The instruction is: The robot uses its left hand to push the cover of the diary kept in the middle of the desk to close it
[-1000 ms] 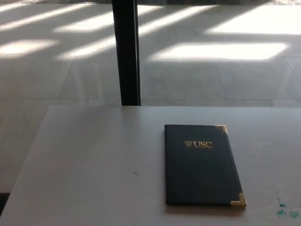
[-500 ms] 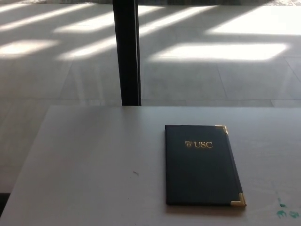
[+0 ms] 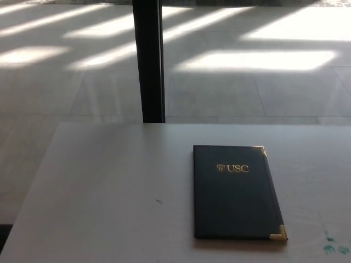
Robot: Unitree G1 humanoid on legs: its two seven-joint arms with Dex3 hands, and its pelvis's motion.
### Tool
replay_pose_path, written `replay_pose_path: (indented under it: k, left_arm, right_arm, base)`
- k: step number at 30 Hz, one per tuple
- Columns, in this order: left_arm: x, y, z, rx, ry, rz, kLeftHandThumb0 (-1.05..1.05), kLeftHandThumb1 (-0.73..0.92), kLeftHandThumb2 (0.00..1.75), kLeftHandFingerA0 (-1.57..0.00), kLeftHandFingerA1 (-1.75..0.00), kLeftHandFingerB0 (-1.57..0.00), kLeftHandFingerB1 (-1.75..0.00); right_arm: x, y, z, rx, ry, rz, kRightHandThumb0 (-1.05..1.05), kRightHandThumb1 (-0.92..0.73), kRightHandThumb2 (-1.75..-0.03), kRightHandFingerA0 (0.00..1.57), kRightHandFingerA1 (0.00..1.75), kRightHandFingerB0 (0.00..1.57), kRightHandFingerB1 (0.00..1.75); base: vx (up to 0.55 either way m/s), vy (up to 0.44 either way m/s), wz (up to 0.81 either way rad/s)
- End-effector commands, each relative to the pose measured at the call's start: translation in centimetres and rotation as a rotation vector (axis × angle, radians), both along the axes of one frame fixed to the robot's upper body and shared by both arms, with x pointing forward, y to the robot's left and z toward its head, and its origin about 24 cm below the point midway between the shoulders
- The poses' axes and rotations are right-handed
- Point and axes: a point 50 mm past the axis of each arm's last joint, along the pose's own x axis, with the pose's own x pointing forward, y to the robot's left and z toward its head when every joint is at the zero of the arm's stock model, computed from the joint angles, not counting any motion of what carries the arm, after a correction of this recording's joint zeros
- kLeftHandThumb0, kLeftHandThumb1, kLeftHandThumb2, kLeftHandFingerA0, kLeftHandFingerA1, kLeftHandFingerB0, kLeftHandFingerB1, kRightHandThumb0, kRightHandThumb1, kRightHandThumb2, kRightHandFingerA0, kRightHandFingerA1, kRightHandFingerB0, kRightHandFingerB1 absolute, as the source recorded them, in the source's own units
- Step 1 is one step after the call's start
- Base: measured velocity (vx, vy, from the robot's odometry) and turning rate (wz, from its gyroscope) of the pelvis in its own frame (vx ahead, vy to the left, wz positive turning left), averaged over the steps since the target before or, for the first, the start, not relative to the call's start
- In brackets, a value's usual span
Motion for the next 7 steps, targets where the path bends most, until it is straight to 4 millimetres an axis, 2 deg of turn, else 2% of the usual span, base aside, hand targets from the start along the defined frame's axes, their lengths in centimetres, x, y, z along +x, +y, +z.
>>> replay_pose_path:
  k: [1,3,4,5,6,7]
  left_arm:
    - [-0.01,0.48,0.42,0.020,-0.001,-0.009,-0.79,0.92,0.68,-0.72,-0.67,-0.53,-0.48]
    - [0.37,0.52,0.56,0.024,-0.005,-0.012,-0.78,0.92,0.69,-0.69,-0.64,-0.49,-0.46]
    - [0.54,0.52,0.62,0.025,-0.008,-0.012,-0.79,0.92,0.68,-0.75,-0.87,-0.64,-0.56]
    - [0.58,0.52,0.60,0.019,-0.011,0.000,-0.70,0.74,1.15,-0.78,-0.85,-0.74,-0.77]
    - [0.58,0.52,0.60,0.019,-0.011,0.001,-0.70,0.74,1.15,-0.78,-0.85,-0.74,-0.77]
    - [0.60,0.53,0.68,0.016,-0.024,0.002,-0.78,0.92,0.70,-0.69,-0.61,-0.68,-0.62]
  right_arm:
    - [0.20,-0.27,0.57,-0.030,-0.002,0.003,-0.96,-0.92,-0.73,0.64,0.98,0.61,0.76]
    - [0.30,-0.14,0.52,-0.026,-0.009,-0.004,-0.97,-0.92,-0.72,0.63,0.95,0.61,0.75]
    - [0.34,-0.10,0.52,-0.027,-0.010,-0.005,-0.95,-0.92,-0.72,0.65,0.97,0.60,0.75]
    - [0.36,-0.10,0.53,-0.028,-0.011,-0.009,-0.95,-0.92,-0.72,0.66,0.99,0.61,0.77]
    - [0.36,-0.10,0.53,-0.028,-0.011,-0.009,-0.95,-0.92,-0.72,0.66,0.99,0.61,0.77]
    - [0.34,-0.09,0.54,-0.027,-0.009,-0.009,-0.85,-0.71,-1.22,0.66,0.94,0.61,0.78]
  base:
    - [0.00,0.000,0.00]
    - [0.00,0.000,0.00]
    - [0.00,0.000,0.00]
    - [0.00,0.000,0.00]
    - [0.00,0.000,0.00]
    - [0.00,0.000,0.00]
